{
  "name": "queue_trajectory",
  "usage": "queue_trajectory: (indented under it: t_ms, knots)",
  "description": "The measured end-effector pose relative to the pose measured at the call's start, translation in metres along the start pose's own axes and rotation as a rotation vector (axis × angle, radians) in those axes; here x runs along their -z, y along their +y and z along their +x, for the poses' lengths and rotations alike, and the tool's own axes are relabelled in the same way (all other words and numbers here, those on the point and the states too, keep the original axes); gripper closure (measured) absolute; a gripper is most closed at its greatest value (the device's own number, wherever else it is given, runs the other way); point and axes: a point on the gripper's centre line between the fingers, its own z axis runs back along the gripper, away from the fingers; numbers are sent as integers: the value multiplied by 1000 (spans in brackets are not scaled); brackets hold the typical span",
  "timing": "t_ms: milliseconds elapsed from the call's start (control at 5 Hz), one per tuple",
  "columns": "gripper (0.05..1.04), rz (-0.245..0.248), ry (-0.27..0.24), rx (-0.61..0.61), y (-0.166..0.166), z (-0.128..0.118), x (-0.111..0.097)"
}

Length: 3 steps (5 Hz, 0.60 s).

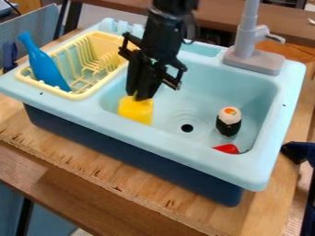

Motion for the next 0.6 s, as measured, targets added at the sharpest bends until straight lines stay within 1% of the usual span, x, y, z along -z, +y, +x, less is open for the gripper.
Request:
queue_trajectory:
  t_ms: [200, 400, 600]
  knots:
    - [511, -83, -138, -35, 6, -8, -26]
    - [188, -137, -241, -76, 16, -23, -43]
    - [77, -161, -300, -86, 22, -32, -57]
